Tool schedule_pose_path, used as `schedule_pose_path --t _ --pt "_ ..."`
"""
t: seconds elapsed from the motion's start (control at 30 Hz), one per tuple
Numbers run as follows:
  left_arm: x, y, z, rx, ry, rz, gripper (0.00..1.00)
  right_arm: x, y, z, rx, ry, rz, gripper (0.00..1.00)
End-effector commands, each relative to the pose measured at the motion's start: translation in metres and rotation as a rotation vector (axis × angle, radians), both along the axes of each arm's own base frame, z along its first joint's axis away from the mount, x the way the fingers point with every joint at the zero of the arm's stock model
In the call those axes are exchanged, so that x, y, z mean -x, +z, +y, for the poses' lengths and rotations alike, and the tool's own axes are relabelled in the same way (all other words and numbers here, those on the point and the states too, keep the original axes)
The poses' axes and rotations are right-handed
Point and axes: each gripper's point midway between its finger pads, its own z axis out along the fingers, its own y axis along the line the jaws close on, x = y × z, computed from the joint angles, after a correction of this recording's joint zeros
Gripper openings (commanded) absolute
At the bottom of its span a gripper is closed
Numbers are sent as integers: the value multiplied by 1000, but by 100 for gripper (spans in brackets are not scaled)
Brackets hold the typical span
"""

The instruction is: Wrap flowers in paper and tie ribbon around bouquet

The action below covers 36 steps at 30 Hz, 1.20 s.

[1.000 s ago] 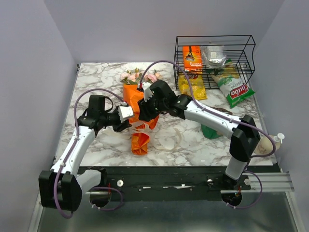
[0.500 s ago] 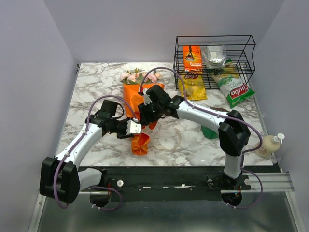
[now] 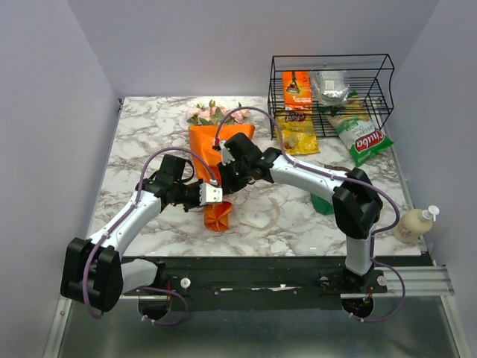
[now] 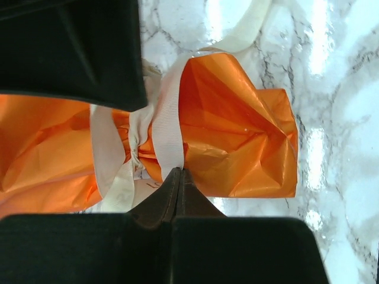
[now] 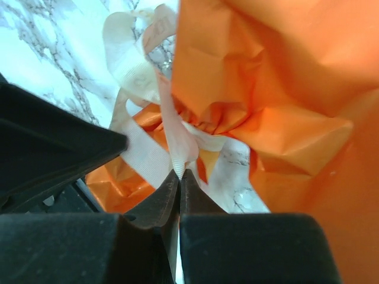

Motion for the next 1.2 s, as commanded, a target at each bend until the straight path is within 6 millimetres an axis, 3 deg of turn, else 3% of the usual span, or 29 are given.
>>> schedule_pose_path --t 0.0,0.1,0.2,0.3,0.37,0.5,0.67,0.8,0.93,1.03,1.17 --pt "-27 24 -7 82 137 -43 0 11 27 1 -69 56 -16 8" --pt "-34 40 -12 149 210 -32 0 13 33 1 -86 71 -26 6" --pt "-23 54 -20 198 161 -4 0 15 38 2 -108 81 -35 6" --pt "-9 50 -22 190 100 30 0 15 40 4 -121 87 -35 5" --pt "-16 42 -16 157 139 18 0 16 39 5 -123 88 -32 2" --pt "-41 45 -16 191 233 -36 0 16 45 6 -145 91 -40 1" --pt "-53 34 -19 237 332 12 0 23 47 12 -201 143 -50 5" --pt "-44 31 -27 275 278 28 0 36 45 19 -253 200 -29 25" --pt "-43 24 -25 256 269 21 0 43 54 16 -298 243 -60 55" --pt "-39 25 -28 270 249 27 0 40 59 7 -275 227 -114 63" --pt "-34 21 -28 275 239 38 0 19 72 -14 -196 121 -203 68"
